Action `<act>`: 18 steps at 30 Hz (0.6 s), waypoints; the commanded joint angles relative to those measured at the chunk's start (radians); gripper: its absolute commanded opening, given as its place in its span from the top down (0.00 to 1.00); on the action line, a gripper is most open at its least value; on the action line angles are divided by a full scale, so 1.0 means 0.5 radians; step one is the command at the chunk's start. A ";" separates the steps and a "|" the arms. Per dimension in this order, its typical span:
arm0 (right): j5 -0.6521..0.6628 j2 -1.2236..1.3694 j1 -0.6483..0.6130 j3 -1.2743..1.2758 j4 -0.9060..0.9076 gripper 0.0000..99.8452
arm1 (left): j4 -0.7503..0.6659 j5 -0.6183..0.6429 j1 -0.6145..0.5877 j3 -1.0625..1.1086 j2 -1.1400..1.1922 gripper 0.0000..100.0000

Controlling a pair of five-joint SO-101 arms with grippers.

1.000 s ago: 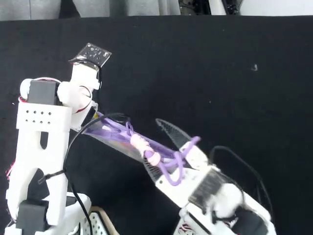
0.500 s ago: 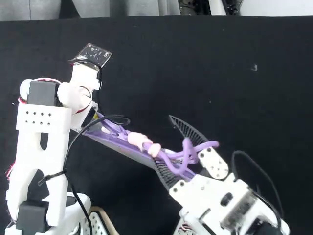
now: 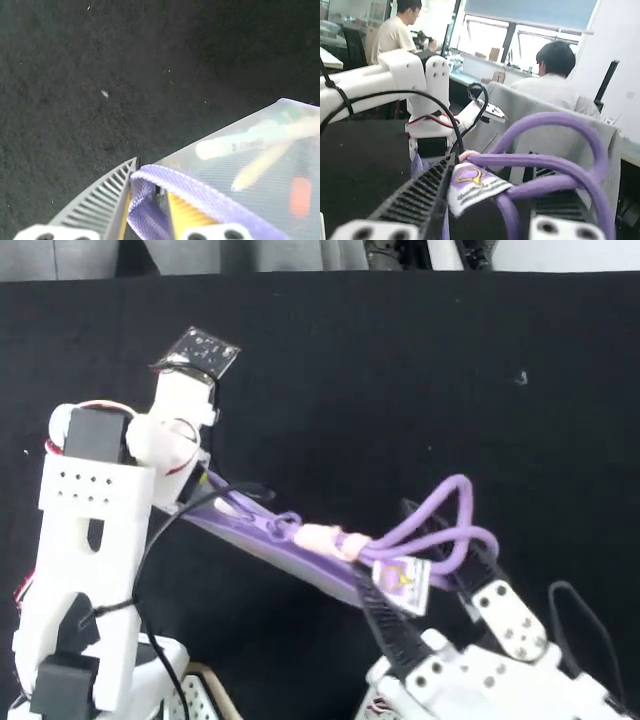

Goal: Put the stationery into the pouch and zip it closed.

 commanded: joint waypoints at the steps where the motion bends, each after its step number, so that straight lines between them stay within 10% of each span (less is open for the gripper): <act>1: -0.006 -0.219 -0.015 -0.133 -0.012 0.79 | -0.009 0.058 0.081 -0.075 -0.031 0.97; 9: 0.021 -0.299 -0.006 -0.127 0.021 0.99 | -0.009 0.055 0.087 -0.075 -0.040 0.97; 18: 0.092 -0.229 -0.009 0.100 -0.187 0.99 | -0.003 0.046 0.094 -0.269 -0.055 0.82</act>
